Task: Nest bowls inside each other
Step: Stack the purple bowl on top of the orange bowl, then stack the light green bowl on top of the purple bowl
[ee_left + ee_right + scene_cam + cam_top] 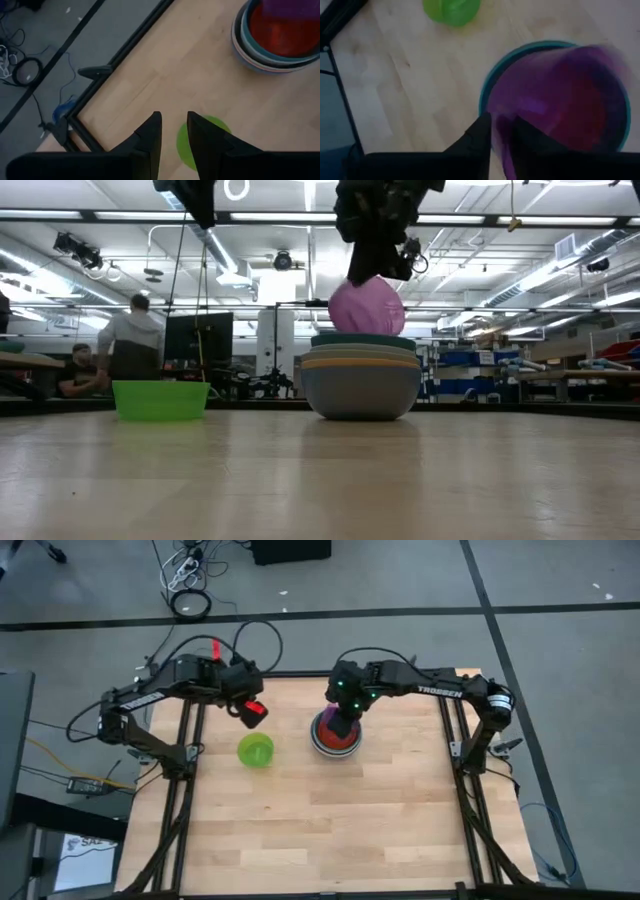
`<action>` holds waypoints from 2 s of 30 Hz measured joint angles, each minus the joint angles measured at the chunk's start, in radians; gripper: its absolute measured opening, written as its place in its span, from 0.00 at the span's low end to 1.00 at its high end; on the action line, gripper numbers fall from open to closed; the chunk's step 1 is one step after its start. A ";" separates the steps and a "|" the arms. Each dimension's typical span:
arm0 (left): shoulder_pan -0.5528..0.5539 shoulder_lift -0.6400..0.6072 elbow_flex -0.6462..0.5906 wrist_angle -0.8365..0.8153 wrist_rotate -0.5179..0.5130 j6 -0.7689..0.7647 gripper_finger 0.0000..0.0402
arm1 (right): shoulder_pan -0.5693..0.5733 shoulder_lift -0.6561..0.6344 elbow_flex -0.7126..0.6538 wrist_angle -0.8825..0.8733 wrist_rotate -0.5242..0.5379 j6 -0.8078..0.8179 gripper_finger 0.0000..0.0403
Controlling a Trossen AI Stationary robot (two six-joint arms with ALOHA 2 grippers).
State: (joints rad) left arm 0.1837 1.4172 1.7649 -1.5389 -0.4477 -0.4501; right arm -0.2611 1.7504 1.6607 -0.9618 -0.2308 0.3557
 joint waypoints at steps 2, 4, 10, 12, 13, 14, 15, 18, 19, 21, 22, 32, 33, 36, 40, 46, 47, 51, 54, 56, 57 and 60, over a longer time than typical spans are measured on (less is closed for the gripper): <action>0.000 -0.011 0.000 0.000 -0.007 -0.007 0.25 | 0.000 -0.003 0.004 -0.017 -0.002 0.020 0.17; 0.000 -0.023 0.000 0.000 -0.015 -0.022 0.25 | 0.000 -0.004 0.009 -0.033 -0.003 0.041 0.21; 0.000 -0.038 0.000 0.000 -0.030 -0.020 0.25 | 0.015 -0.007 0.042 -0.097 0.008 0.071 0.28; 0.000 -0.038 0.000 -0.001 -0.030 -0.001 0.25 | 0.024 -0.017 0.056 -0.132 0.032 0.074 0.28; 0.000 -0.038 0.000 0.000 -0.030 0.007 0.25 | 0.027 -0.027 0.062 -0.140 0.051 0.081 0.28; 0.000 -0.038 0.000 -0.001 -0.030 0.020 0.25 | 0.031 -0.039 0.067 -0.146 0.067 0.091 0.28; 0.000 -0.038 0.000 0.000 -0.030 0.030 0.25 | 0.035 -0.054 0.069 -0.149 0.081 0.102 0.27; 0.000 -0.038 -0.003 0.002 -0.030 0.054 0.25 | 0.053 -0.089 0.071 -0.107 0.141 0.130 0.26; 0.000 -0.038 -0.003 0.001 -0.030 0.057 0.25 | 0.059 -0.097 0.071 -0.101 0.161 0.139 0.26; 0.000 -0.038 -0.003 -0.001 -0.031 0.079 0.25 | 0.069 -0.108 0.071 -0.105 0.190 0.167 0.26; 0.000 -0.038 -0.003 -0.006 -0.031 0.091 0.25 | 0.072 -0.116 0.071 -0.109 0.203 0.185 0.25; 0.089 0.003 -0.015 -0.003 0.137 0.299 0.21 | 0.117 -0.333 0.071 -0.144 0.420 0.360 0.25; 0.100 0.006 -0.039 0.000 0.200 0.309 0.19 | 0.121 -0.361 0.071 -0.155 0.444 0.379 0.25; 0.106 0.007 -0.161 0.010 0.304 0.324 0.16 | 0.132 -0.436 0.071 -0.204 0.497 0.443 0.25; 0.105 0.004 -0.381 0.105 0.396 0.394 0.14 | 0.162 -0.506 0.071 -0.244 0.571 0.500 0.25; 0.069 0.007 -0.601 0.257 0.766 0.423 0.17 | 0.188 -0.529 0.070 -0.255 0.631 0.518 0.25; 0.056 0.008 -0.619 0.261 0.771 0.435 0.17 | 0.189 -0.525 0.070 -0.257 0.631 0.520 0.25; 0.017 0.008 -0.663 0.290 0.798 0.514 0.20 | 0.190 -0.491 0.070 -0.257 0.630 0.521 0.25; 0.010 0.008 -0.685 0.360 0.784 0.532 0.22 | 0.190 -0.456 0.069 -0.259 0.616 0.508 0.25; 0.010 0.008 -0.702 0.407 0.767 0.532 0.24 | 0.190 -0.432 0.069 -0.259 0.592 0.504 0.25; 0.010 0.008 -0.710 0.428 0.751 0.532 0.24 | 0.190 -0.419 0.069 -0.259 0.579 0.499 0.25; 0.010 0.008 -0.734 0.466 0.699 0.546 0.25 | 0.190 -0.380 0.069 -0.257 0.538 0.496 0.25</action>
State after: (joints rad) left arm 0.1932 1.4250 1.0306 -1.0731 0.2511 0.0959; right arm -0.0711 1.3700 1.7298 -1.2187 0.3071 0.8520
